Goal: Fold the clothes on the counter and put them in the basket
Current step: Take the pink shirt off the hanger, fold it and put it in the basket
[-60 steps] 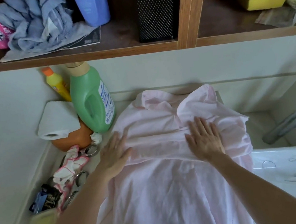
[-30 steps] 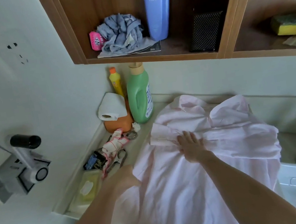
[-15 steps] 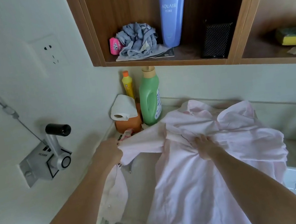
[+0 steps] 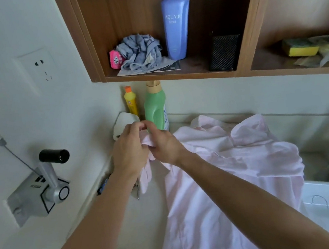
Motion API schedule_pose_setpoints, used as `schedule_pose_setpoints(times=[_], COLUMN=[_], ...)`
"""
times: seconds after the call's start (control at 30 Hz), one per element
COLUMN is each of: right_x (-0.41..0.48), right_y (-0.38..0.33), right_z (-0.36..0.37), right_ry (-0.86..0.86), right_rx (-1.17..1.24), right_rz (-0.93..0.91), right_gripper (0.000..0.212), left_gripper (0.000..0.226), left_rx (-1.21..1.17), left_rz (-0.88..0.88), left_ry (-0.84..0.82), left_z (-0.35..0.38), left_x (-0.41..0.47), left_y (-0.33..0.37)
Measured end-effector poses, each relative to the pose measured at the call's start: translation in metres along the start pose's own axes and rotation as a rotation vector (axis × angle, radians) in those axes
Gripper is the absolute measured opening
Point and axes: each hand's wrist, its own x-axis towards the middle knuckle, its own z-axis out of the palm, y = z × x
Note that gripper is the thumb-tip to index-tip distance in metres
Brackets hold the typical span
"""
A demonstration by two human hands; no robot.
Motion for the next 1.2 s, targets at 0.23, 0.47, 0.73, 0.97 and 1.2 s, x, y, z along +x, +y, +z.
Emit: schedule_pose_setpoints(times=[0.23, 0.47, 0.73, 0.97, 1.2], right_x=[0.012, 0.012, 0.005, -0.026, -0.042], right_y=[0.020, 0.043, 0.021, 0.061, 0.081], right_z=[-0.058, -0.082, -0.098, -0.139, -0.185], right_ry=[0.323, -0.132, 0.027, 0.394, 0.615], right_rx=[-0.018, -0.265, 0.388, 0.940, 1.324], right_rz=[0.115, 0.461, 0.198, 0.283, 0.189], right_gripper=[0.045, 0.044, 0.100, 0.024, 0.059], left_gripper=[0.020, 0.025, 0.039, 0.098, 0.042], left_rx=[0.134, 0.056, 0.022, -0.518, -0.030], left_rz=[-0.275, -0.247, 0.515, 0.257, 0.059], left_ry=[-0.095, 0.121, 0.198, -0.075, -0.519], left_z=[0.013, -0.002, 0.005, 0.056, 0.136], left_x=[-0.001, 0.036, 0.084, 0.064, 0.029], left_y=[-0.042, -0.039, 0.066, 0.087, 0.059])
